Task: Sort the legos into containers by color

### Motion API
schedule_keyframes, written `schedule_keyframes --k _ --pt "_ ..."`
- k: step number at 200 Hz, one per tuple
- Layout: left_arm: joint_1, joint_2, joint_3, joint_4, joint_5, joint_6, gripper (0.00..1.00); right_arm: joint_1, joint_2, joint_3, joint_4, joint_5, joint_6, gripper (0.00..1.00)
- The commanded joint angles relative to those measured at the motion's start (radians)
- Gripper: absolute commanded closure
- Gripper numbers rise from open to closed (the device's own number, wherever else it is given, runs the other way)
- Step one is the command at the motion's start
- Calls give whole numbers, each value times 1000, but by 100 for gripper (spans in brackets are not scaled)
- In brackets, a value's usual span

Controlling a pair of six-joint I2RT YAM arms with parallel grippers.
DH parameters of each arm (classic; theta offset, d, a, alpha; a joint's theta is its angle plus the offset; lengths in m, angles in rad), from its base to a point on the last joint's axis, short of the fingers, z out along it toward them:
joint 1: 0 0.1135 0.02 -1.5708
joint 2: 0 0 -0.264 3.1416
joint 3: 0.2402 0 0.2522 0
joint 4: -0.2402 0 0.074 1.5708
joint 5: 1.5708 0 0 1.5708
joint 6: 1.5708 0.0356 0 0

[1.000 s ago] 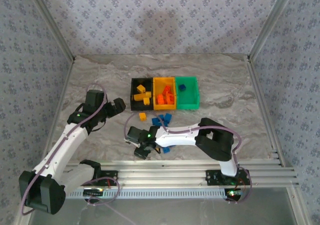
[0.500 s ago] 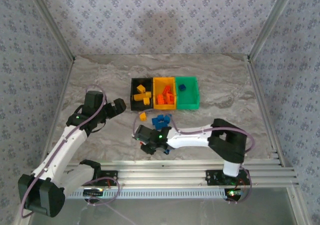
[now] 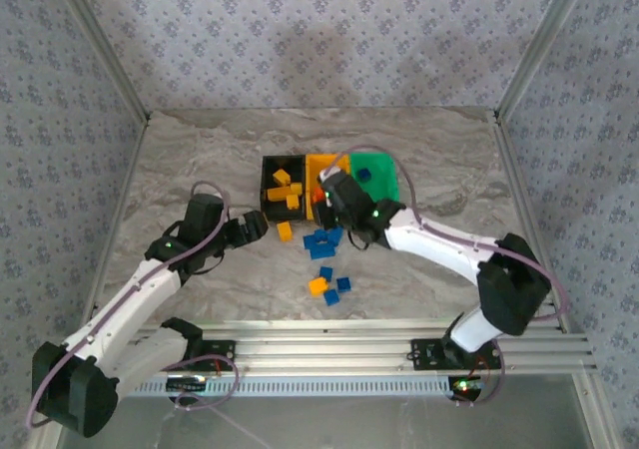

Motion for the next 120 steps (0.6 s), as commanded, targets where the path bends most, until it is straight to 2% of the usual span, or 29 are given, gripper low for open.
schedule_keyframes --k 1,46,77,87,105,120 --pt "-42 2 -23 47 -16 -5 1 -73 134 186 -135 -6 102 79" --pt "-128 37 -46 64 -40 12 0 -140 380 461 -284 16 119 78" --pt "-178 71 -56 98 -29 34 0 -168 462 552 -318 -3 154 72" --pt "-195 82 -58 111 -26 43 0 -172 485 582 -326 -14 156 68" --pt "-223 99 -63 140 -16 60 0 -175 506 620 -323 -23 158 50" --pt "-244 110 -66 156 -12 74 1 -177 499 626 -301 -27 158 39"
